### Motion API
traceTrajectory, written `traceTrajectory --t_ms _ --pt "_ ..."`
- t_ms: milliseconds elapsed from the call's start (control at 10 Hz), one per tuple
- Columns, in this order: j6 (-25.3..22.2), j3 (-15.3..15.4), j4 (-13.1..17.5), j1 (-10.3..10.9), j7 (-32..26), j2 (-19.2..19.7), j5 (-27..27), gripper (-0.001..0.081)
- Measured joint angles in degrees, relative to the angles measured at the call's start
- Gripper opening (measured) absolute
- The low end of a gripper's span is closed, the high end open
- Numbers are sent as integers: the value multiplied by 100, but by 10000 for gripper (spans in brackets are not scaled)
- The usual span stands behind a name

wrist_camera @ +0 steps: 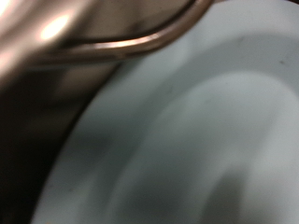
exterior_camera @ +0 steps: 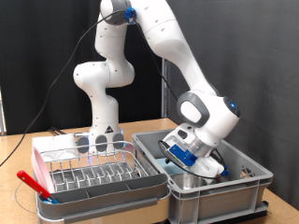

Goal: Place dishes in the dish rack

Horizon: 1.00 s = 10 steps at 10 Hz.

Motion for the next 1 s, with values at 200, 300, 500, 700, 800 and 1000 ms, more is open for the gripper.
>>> traceTrajectory --t_ms 200,300,500,700,800,1000 --pt "79 -26 -91 0 -1 -1 -6 809" --pt "92 -29 -104 0 -6 -5 -7 809" --pt "84 -30 -119 0 -15 -11 -7 809" --pt "-47 -30 -115 0 -20 -13 -7 809" --pt "-160 -30 -90 1 -20 -7 -4 809" --pt "-291 -35 -18 1 -13 32 -2 809"
